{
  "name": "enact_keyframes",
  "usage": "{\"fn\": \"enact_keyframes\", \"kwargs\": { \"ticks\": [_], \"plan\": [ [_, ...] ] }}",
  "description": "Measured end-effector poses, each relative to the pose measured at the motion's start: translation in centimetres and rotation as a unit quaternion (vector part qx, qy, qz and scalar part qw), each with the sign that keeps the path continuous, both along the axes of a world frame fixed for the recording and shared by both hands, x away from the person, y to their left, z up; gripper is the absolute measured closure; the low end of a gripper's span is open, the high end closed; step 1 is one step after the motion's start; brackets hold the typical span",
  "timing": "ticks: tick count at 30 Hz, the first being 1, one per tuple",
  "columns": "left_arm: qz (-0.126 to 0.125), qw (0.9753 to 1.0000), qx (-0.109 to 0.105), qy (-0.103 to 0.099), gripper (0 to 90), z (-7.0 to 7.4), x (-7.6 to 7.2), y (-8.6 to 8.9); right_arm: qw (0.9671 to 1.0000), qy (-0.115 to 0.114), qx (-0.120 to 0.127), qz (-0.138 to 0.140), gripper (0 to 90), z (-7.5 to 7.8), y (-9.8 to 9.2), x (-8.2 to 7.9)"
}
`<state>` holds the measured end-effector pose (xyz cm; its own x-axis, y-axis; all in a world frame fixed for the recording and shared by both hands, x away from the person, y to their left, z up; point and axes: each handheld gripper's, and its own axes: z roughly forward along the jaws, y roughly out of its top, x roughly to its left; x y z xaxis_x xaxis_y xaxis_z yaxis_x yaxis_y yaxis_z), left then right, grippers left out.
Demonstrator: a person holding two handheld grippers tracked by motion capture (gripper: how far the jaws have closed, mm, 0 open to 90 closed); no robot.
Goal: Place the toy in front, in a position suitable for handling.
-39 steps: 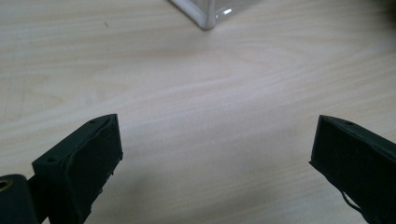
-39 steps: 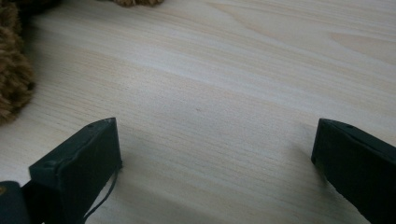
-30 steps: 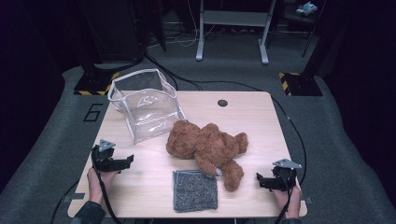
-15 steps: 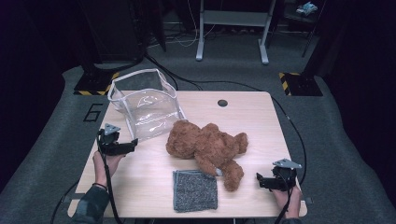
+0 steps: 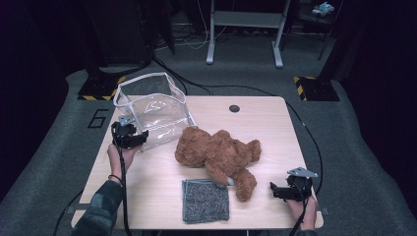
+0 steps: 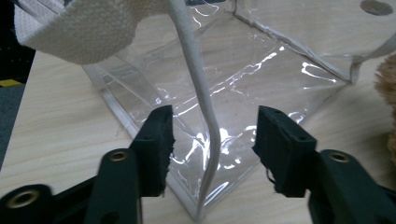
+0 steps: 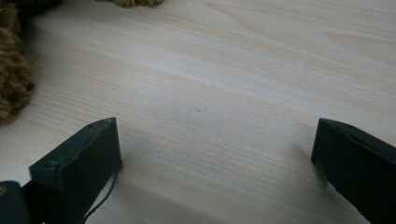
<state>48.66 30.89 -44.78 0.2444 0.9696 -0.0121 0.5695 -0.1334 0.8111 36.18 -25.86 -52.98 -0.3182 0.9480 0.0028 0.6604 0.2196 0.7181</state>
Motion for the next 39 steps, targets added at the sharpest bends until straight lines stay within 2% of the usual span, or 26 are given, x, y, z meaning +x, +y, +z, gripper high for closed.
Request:
{"fn": "enact_keyframes", "kwargs": {
  "ticks": [2,3,4,6,9,11,14,18,30,39],
  "plan": [
    [0.008,0.9999,0.000,-0.008,51.6,-0.1,0.1,0.0,1.0000,0.000,0.000,-0.001,0.7,0.0,0.0,0.0],
    [0.010,0.9999,0.010,-0.007,54.3,-0.1,0.3,0.0,1.0000,0.000,0.000,-0.001,0.7,0.0,0.0,0.0],
    [0.014,0.9998,0.008,-0.009,58.7,-0.4,0.5,0.0,1.0000,0.000,0.000,-0.001,0.7,0.0,0.0,0.0],
    [0.026,0.9996,0.010,-0.004,61.4,-0.9,0.9,0.1,1.0000,0.000,0.000,-0.001,0.7,0.0,0.0,0.0],
    [0.025,0.9996,-0.014,-0.004,69.7,-1.4,1.1,0.5,1.0000,0.000,0.000,-0.001,0.7,0.0,0.0,0.0],
    [0.027,0.9995,-0.007,-0.012,76.6,-1.4,1.2,0.4,1.0000,0.000,0.000,0.000,0.7,0.0,0.0,0.0],
    [0.035,0.9991,-0.014,-0.017,85.2,-1.5,1.3,0.7,1.0000,0.000,0.000,0.000,0.7,0.0,0.0,0.0],
    [0.047,0.9985,-0.014,-0.026,86.3,-1.6,1.4,1.1,1.0000,-0.001,0.000,0.000,0.7,0.0,0.0,0.0],
    [0.071,0.9968,-0.026,-0.024,86.8,-1.6,2.3,3.5,1.0000,0.000,0.000,0.000,0.8,0.0,0.0,0.0],
    [0.075,0.9968,-0.019,-0.022,86.9,-1.5,2.6,5.3,1.0000,-0.001,-0.001,0.000,0.8,0.0,0.0,0.0]
  ]
}}
